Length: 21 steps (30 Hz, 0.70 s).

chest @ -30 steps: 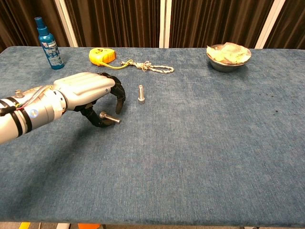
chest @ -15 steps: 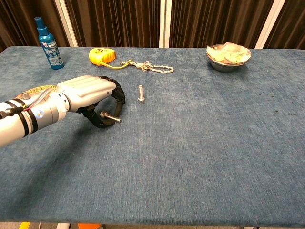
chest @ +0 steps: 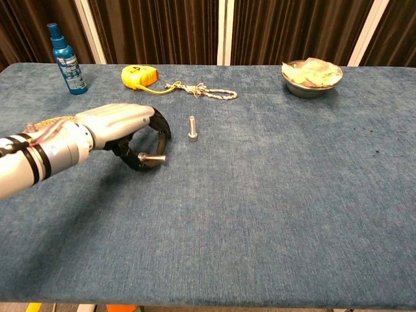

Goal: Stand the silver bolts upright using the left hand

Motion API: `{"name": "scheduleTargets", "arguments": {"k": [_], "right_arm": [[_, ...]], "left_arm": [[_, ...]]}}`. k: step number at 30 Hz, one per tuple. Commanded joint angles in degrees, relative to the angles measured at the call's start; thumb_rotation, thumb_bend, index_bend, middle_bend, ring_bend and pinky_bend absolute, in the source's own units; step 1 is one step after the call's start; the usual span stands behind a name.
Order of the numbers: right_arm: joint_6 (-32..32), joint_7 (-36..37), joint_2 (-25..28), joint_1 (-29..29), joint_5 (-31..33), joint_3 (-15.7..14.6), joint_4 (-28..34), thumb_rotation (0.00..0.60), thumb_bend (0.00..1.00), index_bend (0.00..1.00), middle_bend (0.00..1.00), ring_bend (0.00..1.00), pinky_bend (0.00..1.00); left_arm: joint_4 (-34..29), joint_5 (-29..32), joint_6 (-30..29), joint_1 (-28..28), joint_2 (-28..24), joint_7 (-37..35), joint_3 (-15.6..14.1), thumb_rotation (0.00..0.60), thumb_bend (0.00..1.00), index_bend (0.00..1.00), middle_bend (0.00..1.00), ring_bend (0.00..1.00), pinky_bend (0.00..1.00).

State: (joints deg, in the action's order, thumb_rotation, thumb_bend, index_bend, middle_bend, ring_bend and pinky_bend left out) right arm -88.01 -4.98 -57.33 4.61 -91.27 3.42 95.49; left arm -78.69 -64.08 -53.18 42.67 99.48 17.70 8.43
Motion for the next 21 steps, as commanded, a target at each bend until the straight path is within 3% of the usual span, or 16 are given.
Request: {"name": "scheduleTargets", "arguments": {"k": [1, 11, 21], "right_arm": [[0.0, -0.1, 0.0, 0.0, -0.1, 0.0, 0.0, 0.600, 0.19, 0.09, 0.14, 0.00, 0.01], [0.0, -0.7, 0.2, 0.1, -0.3, 0.0, 0.6, 0.600, 0.19, 0.09, 0.14, 0.00, 0.01], [-0.5, -1.4, 0.4, -0.2, -0.5, 0.0, 1.3, 0.600, 0.19, 0.09, 0.14, 0.00, 0.01]], "left_arm": [[-1.6, -0.2, 0.3, -1.1, -1.5, -6.3, 2.0, 0.600, 0.39, 0.56, 0.23, 0.06, 0.00], [0.8, -0.1, 2.0, -2.3, -1.0, -18.3, 4.1, 0.600, 0.39, 0.53, 0.23, 0.06, 0.00], [8.9, -3.1, -1.2, -4.9, 5.1, -32.3, 5.2, 0.600, 0.37, 0.49, 0.23, 0.06, 0.00]]}}
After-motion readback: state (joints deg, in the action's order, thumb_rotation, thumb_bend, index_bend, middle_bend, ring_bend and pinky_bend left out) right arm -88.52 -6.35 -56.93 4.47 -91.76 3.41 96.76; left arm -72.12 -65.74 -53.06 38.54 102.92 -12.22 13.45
